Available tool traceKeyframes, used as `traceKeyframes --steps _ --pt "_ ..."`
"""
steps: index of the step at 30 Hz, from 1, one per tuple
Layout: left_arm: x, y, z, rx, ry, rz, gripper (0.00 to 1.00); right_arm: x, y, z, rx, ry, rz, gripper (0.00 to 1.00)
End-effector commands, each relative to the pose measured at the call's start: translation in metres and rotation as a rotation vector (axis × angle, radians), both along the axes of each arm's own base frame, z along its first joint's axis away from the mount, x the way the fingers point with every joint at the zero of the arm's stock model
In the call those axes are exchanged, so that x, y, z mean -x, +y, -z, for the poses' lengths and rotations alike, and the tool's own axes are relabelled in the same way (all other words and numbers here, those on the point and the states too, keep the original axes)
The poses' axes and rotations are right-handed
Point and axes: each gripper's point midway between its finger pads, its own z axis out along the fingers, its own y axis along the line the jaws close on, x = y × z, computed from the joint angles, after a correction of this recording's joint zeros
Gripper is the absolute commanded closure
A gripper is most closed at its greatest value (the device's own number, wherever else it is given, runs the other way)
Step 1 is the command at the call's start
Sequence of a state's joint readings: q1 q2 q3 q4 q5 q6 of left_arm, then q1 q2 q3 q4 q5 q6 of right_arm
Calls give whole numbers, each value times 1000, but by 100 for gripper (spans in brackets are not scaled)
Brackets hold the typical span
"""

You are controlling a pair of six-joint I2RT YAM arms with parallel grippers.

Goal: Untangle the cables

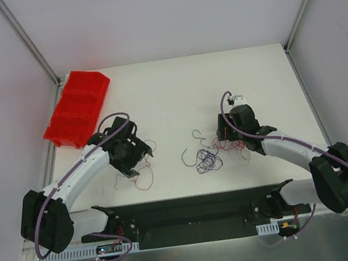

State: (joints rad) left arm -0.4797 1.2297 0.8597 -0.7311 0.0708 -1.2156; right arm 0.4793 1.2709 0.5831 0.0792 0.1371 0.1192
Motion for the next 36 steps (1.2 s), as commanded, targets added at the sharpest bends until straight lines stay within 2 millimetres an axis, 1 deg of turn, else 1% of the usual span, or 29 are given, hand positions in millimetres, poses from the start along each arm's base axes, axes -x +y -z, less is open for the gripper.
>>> traceKeyframes --steps 1,4,6,8,10,11,15,17,20,21,22,24,26,27,30,31,36 --pt "-6 2 8 -69 75 -126 26 -7 5 -10 -38 -36 -1 32" --pt "-6 0 21 -99 151 -153 38 -8 4 -10 -40 -37 1 32" --pt "-1 -5 31 -98 215 -169 39 -8 4 -9 -43 -36 1 32" --pt "-1 -7 39 -115 249 -184 39 -8 4 -10 -44 -37 1 32" --pt "-3 -3 44 -151 254 -203 40 -8 4 -9 -48 -35 2 32" --pt "-4 -1 46 -164 256 -209 43 -8 4 -10 -51 -36 1 32" --pt "-10 17 55 -276 230 -240 53 -9 4 -9 -57 -35 3 32" --pt "-12 26 60 -328 222 -247 61 -8 5 -9 -63 -34 0 32" --pt "-12 34 68 -391 224 -244 66 -8 6 -9 -68 -33 -2 32" --pt "-13 37 70 -407 224 -244 69 -8 6 -9 -69 -32 -5 32" --pt "-14 39 72 -425 219 -239 76 -8 7 -9 -72 -31 -5 32" --pt "-17 43 73 -457 198 -225 84 -8 7 -9 -76 -31 -6 32" --pt "-23 45 68 -490 153 -195 97 -8 7 -8 -77 -27 -4 32" --pt "-26 46 65 -498 135 -182 100 -8 8 -8 -79 -26 -8 32" --pt "-35 46 51 -499 63 -135 100 -8 7 -7 -79 -24 -4 32" --pt "-39 45 45 -495 33 -91 100 -8 6 -7 -80 -24 -4 32" --pt "-60 42 8 -465 -157 103 100 -7 7 -6 -84 -19 -7 32"
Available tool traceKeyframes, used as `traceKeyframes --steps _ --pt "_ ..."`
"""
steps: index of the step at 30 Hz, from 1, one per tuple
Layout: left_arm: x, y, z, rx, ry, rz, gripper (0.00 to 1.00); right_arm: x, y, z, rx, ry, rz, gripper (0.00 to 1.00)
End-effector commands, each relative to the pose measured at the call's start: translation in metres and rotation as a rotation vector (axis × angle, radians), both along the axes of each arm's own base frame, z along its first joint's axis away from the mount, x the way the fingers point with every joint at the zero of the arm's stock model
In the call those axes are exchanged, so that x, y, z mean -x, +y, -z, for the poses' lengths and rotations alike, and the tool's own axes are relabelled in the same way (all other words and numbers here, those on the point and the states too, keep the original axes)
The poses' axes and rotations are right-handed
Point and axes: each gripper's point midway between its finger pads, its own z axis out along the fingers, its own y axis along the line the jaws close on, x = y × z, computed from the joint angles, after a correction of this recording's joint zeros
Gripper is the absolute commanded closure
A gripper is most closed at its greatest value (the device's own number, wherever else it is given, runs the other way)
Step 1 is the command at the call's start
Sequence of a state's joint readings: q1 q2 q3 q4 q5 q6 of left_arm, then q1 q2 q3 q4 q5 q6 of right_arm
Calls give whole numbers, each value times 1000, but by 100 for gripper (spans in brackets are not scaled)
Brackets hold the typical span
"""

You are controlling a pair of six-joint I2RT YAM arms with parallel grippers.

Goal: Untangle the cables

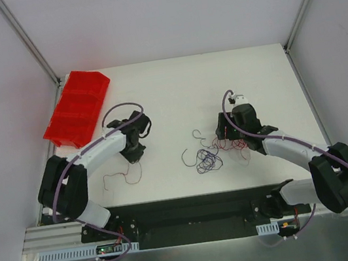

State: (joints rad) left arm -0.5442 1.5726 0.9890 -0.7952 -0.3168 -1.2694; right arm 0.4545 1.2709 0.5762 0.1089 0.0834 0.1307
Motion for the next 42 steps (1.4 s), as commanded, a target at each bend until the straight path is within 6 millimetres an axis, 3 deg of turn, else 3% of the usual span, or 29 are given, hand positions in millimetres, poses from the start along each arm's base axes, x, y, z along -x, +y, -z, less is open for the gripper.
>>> traceKeyframes --steps 1,5,9,15,20,25,29,32,42 --pt "-31 -1 -53 6 -190 269 100 -4 5 -4 -38 -15 -1 32" --pt "-52 8 -90 107 -334 422 100 -5 5 -5 -43 -16 -1 32" --pt "-77 38 -125 237 -482 458 100 -5 6 -5 -47 -16 -2 32" --pt "-113 82 -184 278 -691 455 100 -4 5 -4 -53 -12 -1 32" --pt "-135 113 -214 317 -796 402 100 -4 6 -3 -57 -8 -3 32" --pt "-152 128 -240 327 -859 392 100 -5 6 0 -64 5 -2 32" --pt "-162 140 -248 324 -883 375 100 -5 6 1 -66 9 -3 32" --pt "-168 152 -243 328 -883 335 100 -6 6 1 -69 11 -1 32" --pt "-164 196 -195 387 -855 166 100 -7 4 5 -71 23 6 32"
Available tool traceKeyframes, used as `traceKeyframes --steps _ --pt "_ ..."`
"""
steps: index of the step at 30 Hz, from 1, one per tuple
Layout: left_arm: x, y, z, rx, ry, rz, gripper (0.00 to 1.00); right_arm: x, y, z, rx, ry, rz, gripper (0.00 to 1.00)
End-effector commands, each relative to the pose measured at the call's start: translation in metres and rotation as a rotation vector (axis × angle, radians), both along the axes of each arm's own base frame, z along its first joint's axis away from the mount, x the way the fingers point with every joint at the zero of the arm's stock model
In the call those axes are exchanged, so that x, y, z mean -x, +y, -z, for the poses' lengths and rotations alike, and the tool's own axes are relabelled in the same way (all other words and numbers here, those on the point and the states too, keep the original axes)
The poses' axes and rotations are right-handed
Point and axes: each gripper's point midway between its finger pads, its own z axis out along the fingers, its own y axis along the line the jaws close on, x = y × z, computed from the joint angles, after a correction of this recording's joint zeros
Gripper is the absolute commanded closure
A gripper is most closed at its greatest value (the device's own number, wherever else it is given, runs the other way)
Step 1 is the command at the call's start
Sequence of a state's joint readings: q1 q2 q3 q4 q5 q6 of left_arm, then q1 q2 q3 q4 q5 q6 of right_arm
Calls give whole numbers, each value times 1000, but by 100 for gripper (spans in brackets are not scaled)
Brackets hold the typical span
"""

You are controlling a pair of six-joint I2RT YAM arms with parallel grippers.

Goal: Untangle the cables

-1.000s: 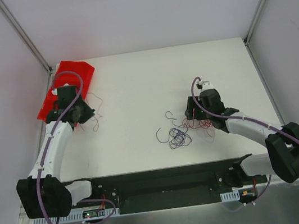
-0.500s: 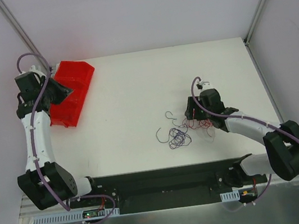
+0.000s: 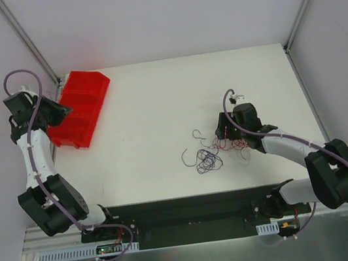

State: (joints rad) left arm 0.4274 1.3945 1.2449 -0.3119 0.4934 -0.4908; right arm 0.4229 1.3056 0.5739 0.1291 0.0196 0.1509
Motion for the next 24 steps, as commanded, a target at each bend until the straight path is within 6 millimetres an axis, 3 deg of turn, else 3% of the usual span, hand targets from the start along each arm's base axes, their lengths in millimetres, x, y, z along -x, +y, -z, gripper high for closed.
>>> traceKeyframes --steps 1,5,8,13,19,24 --pt "-2 12 12 81 -12 -31 100 -6 2 -2 -26 -14 13 32" --pt "-1 24 36 104 47 -91 100 -7 2 -2 -28 -14 14 32" --pt "3 45 66 149 133 -226 100 -7 2 -1 -26 -12 14 32" --pt "2 62 110 221 278 -373 100 -8 2 0 -27 -8 17 32" --pt "-8 71 135 283 370 -442 100 -6 8 1 -50 8 -5 32" --pt "-4 72 152 311 430 -490 100 -7 9 2 -57 17 -7 32"
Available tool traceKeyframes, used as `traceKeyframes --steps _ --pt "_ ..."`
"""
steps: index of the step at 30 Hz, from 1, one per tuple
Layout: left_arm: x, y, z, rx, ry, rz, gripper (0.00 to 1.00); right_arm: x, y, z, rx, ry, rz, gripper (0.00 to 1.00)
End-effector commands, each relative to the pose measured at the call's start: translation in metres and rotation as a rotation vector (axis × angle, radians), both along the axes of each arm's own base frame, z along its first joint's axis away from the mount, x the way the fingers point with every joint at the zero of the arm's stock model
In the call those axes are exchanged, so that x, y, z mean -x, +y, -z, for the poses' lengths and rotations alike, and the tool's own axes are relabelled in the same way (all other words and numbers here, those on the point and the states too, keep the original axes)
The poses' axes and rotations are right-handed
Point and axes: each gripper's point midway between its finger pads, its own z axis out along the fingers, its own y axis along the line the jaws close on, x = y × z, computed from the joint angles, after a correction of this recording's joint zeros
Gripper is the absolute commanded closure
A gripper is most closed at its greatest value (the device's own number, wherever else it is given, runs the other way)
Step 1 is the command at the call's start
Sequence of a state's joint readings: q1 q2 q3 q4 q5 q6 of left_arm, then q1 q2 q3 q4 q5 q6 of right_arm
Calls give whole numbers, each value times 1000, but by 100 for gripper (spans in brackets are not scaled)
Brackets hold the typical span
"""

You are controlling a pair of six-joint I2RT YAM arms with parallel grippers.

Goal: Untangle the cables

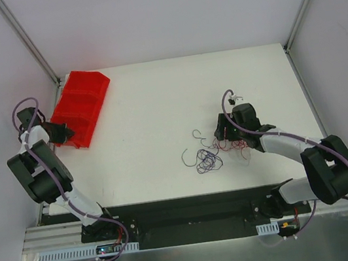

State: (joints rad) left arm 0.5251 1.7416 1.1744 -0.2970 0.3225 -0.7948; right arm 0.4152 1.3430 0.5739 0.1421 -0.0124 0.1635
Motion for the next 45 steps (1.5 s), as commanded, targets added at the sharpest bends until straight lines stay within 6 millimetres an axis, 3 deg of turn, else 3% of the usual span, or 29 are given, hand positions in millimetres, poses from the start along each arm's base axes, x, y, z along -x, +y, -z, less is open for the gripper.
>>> traceKeyframes --steps 1,2,6,11,15,17,21,26,27,28,32,38,45 --pt "-4 11 -9 -11 7 -64 100 -8 6 -6 -40 -13 0 32" --pt "-4 10 -12 -18 -2 -55 100 -9 7 -6 -42 -12 0 32" --pt "-3 10 -39 -114 -72 -19 64 -9 9 -7 -50 -12 -6 32" --pt "4 9 -66 -192 -130 20 45 -8 9 -9 -56 -16 -7 32" --pt "13 7 -79 -246 -153 37 35 -8 7 -10 -57 -19 -2 32" --pt "18 7 -85 -289 -157 57 34 -8 7 -10 -60 -21 -3 32" --pt "16 7 -95 -398 -155 115 27 -7 7 -10 -62 -19 -3 32" --pt "-30 -8 -109 -465 -139 275 21 -7 8 -10 -67 -15 -7 32" --pt "-35 -10 -98 -483 -83 281 20 -8 8 -10 -69 -17 -6 32" --pt "-47 -8 -107 -534 -69 278 19 -7 8 -10 -67 -15 -7 32" --pt "-69 10 -91 -679 84 234 26 -7 6 -10 -65 -18 0 32" --pt "-79 18 -72 -689 169 180 30 -8 0 -11 -65 -25 15 32" --pt "-86 26 -50 -710 227 171 45 -8 -3 -9 -66 -18 24 32"
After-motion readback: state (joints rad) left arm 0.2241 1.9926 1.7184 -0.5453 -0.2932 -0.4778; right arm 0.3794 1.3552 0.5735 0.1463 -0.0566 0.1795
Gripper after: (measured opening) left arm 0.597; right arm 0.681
